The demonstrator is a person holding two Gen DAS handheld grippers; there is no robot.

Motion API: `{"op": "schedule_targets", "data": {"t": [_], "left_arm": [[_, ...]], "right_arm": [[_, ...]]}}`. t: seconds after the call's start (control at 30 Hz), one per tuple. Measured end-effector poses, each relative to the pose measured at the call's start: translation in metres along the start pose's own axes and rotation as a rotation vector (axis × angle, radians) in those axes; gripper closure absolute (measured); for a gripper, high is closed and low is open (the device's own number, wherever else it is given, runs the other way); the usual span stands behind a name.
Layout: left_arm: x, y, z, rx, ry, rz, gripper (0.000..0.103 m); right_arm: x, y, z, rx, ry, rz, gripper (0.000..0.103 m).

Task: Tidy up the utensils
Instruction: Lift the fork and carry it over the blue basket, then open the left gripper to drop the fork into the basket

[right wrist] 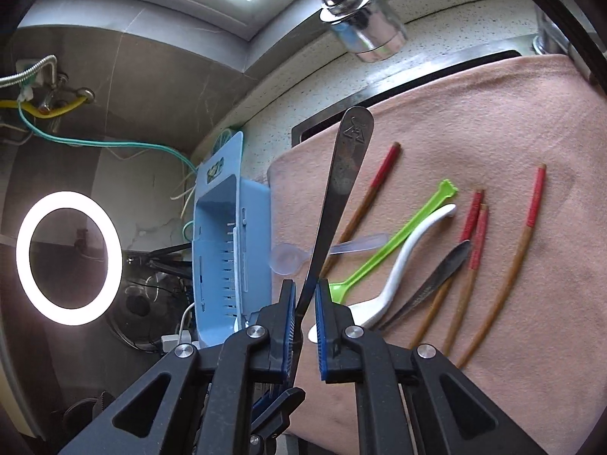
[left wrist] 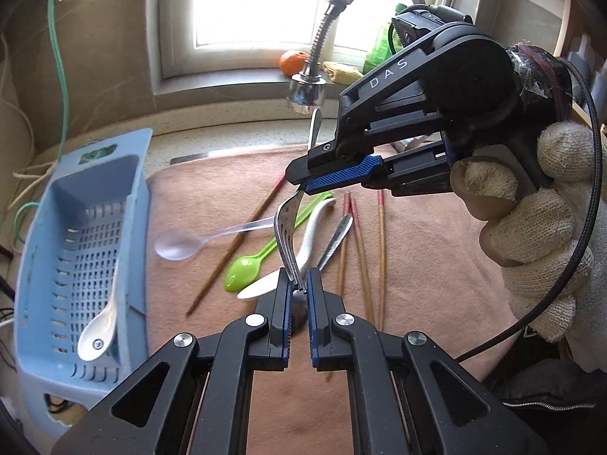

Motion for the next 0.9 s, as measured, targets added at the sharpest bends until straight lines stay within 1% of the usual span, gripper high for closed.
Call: {"op": "schedule_targets", "data": {"t": [0.13,0.23,0.43,0.67,0.73,0.77,0.83,0.87,0.9], "left_arm": [[0.011,0.000,0.031,0.057,0.042,-0.024,0.097],[0.020,-0.006,0.052,0.106,0.072,-0.036,0.097],[0.033,-0.014,0.091,0.197,0.126,-0.052,0.097],[0.036,-0.020,0.120,0.268,0.188,-0.058,0.097],[0.032,-0.019,0.129,0.294,0.217,-0.060,0.096],[0.030,-0.018,0.133,0.304,0.234,-0.058,0.094],[0.029,-0.018,0.140,0.333,0.272,-0.052,0.081],[0.029,-0.018,0.143,0.351,0.279,-0.056,0.080],[0.031,-0.018,0.146,0.364,0.277,-0.061,0.080]], "right_arm": [[-0.027,0.004,0.033,0.060,0.010,0.037,0.094],[-0.049,0.006,0.054,0.108,0.014,0.072,0.094],[-0.094,0.005,0.092,0.201,0.002,0.144,0.094],[-0.133,0.005,0.127,0.309,-0.027,0.204,0.094],[-0.141,0.006,0.137,0.358,-0.053,0.213,0.091],[-0.145,0.006,0.142,0.387,-0.072,0.218,0.090],[-0.148,0.007,0.150,0.435,-0.101,0.211,0.085],[-0.146,0.008,0.153,0.452,-0.106,0.199,0.076],[-0.144,0.009,0.156,0.466,-0.110,0.185,0.063]]}}
Point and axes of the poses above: each gripper's, at about its wrist camera, not at the fingertips, and x roughly against the way its jaws point, z to its left, y to its top, the point moved 2 cm from there along -x, roughly the way its jaws point, and after that the axes turned 11 degrees about x, right-handed, at the moved point
